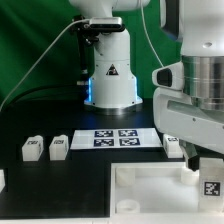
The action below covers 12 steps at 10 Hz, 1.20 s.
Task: Assemble one leg
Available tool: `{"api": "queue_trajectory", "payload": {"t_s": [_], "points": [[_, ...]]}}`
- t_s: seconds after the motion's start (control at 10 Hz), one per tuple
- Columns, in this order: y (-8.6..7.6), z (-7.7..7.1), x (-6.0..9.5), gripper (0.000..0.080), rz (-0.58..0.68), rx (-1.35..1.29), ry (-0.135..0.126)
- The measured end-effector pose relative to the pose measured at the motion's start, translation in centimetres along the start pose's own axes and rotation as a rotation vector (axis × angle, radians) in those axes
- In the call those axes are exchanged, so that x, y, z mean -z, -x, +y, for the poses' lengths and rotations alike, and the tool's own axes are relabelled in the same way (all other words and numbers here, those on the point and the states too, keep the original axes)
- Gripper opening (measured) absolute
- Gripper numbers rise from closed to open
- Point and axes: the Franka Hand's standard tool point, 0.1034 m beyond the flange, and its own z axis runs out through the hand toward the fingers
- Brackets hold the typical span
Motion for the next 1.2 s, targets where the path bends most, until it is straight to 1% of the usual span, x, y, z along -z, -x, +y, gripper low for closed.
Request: {"api": "queue_trajectory", "payload": {"t_s": [0.1, 0.2, 0.3, 0.5, 0.7, 0.8, 0.9, 1.0, 1.1, 1.2], "points": [[-0.1, -0.1, 0.1, 0.0646, 0.008, 0.132, 0.005], [-0.4, -0.6, 0.5, 0.0648, 0.035, 0.382, 0.008], [-0.7, -0.8, 0.8, 0.0648, 0.054, 0.530, -0.004], [-1.1, 0.0, 0.5, 0.0648, 0.066, 0.755, 0.001], [-1.1, -0.1, 0.5, 0.0648, 0.066, 0.740, 0.000], [-1.1, -0.1, 0.5, 0.0524, 0.066, 0.705, -0.002], [-1.2, -0.1, 0.5, 0.0524, 0.066, 0.704, -0.001], [-1.1, -0.1, 0.5, 0.0384, 0.063, 0.629, -0.008], [-1.2, -0.1, 0.5, 0.0291, 0.062, 0.500, -0.012], [-1.2, 0.0, 0.5, 0.0291, 0.061, 0.411, -0.013]]}}
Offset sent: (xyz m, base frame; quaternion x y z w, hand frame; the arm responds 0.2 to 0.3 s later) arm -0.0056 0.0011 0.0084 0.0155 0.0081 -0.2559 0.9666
